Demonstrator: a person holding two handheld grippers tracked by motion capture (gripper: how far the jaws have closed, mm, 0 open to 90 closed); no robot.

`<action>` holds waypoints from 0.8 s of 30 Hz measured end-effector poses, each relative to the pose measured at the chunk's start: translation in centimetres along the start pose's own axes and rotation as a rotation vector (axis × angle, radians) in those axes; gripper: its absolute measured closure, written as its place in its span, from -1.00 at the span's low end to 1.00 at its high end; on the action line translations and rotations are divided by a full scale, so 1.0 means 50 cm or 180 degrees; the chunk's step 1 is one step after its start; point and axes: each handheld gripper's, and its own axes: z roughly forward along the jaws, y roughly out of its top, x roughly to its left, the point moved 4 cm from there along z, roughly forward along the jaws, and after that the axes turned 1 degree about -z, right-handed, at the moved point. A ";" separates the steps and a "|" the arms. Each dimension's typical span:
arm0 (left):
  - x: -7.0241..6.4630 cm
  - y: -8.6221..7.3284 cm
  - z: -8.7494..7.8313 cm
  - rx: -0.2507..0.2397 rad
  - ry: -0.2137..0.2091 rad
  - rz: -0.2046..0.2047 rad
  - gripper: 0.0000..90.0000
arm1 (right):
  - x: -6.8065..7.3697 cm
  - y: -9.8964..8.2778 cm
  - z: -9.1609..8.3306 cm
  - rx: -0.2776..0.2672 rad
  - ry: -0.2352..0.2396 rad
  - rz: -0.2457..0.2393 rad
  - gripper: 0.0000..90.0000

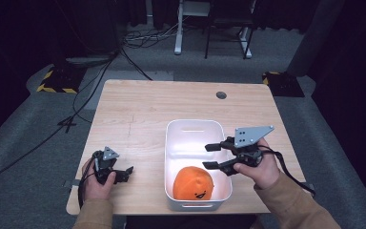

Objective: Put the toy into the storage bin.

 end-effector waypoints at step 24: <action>0.000 0.000 0.000 0.0005 0.0000 0.0004 -0.90 | -0.128 -0.031 -0.136 0.0033 -0.1189 0.0285 -0.27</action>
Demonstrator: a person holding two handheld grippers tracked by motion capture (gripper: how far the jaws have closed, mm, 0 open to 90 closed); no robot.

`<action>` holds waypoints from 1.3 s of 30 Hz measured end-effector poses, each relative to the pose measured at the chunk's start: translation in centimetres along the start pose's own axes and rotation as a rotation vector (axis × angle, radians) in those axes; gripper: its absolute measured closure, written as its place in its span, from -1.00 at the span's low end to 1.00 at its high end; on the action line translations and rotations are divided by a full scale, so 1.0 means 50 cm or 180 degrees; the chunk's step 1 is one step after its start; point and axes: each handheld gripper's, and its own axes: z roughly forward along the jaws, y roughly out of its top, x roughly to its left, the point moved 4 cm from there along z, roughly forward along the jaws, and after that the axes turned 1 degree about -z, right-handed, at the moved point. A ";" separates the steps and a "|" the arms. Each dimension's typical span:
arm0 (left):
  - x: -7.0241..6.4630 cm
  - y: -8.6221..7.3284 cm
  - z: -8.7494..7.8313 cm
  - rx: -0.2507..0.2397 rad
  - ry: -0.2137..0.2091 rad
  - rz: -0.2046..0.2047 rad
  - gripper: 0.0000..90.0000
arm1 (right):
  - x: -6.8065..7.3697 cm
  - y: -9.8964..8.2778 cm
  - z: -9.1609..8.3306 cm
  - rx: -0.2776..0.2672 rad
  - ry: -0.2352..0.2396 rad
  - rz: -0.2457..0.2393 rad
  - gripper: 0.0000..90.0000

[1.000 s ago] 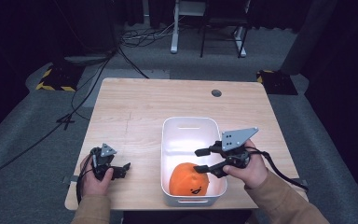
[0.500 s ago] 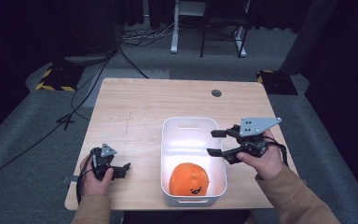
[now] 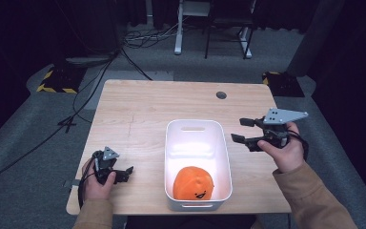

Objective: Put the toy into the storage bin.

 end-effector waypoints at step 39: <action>0.003 0.011 0.011 0.0040 -0.0027 0.0049 -0.99 | -0.161 -0.209 -0.052 0.0834 -0.0588 0.0769 -0.49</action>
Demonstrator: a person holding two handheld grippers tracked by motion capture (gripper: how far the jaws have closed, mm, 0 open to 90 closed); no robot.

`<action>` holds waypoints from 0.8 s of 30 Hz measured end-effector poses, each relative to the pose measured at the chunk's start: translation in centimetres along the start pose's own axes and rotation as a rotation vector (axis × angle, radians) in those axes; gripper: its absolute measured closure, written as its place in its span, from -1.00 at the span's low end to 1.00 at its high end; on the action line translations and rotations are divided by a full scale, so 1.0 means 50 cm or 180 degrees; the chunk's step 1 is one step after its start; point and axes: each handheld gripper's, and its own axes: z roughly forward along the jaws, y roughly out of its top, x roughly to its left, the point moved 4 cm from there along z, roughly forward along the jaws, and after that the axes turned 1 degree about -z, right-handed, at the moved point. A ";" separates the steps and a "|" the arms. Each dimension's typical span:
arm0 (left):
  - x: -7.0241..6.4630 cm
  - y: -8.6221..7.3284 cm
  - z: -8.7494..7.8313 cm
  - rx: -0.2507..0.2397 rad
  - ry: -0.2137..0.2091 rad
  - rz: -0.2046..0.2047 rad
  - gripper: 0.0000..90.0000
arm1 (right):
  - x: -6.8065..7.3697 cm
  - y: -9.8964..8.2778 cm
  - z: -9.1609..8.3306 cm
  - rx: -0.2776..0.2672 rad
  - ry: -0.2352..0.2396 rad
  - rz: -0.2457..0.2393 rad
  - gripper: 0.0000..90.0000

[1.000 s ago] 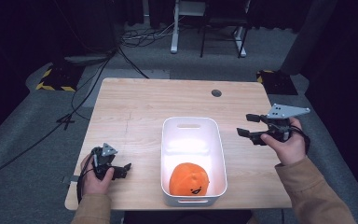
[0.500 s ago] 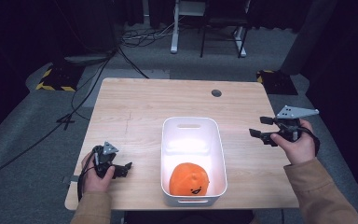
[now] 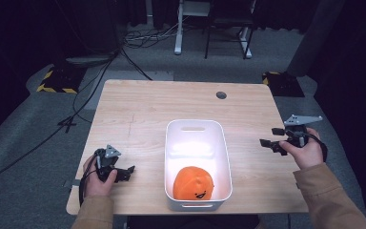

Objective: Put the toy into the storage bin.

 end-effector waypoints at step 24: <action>-0.001 0.000 0.000 0.0005 -0.0007 -0.0003 -0.99 | -0.045 -0.154 0.086 0.0202 0.0063 0.0290 -0.51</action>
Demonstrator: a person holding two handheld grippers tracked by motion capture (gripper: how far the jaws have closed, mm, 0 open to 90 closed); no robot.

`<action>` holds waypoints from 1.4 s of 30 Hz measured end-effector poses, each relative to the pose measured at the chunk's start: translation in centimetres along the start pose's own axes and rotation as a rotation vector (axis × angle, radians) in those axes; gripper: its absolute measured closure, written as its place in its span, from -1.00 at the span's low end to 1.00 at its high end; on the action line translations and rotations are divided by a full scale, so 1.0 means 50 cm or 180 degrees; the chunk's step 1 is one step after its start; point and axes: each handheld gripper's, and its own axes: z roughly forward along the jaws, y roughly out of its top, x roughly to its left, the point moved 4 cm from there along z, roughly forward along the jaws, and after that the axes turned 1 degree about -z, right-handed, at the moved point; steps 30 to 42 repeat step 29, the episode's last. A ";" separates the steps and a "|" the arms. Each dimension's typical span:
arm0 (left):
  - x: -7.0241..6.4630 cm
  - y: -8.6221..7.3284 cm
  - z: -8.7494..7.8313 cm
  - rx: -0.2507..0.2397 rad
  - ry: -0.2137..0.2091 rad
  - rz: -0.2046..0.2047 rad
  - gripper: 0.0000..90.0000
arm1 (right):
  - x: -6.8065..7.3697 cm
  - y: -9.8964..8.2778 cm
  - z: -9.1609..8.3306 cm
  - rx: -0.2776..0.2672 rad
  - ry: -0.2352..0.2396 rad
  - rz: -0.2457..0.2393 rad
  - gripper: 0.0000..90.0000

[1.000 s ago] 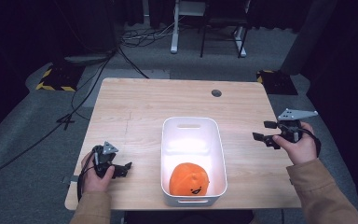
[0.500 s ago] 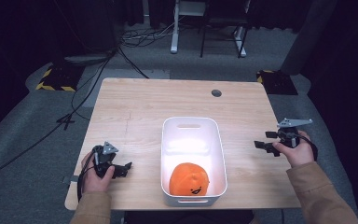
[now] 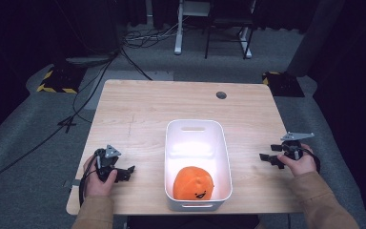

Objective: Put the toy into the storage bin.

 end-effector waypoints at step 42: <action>-0.002 0.000 0.000 0.0008 0.0024 -0.0031 -0.99 | 0.010 -0.050 0.028 -0.0223 -0.0198 -0.0404 -0.66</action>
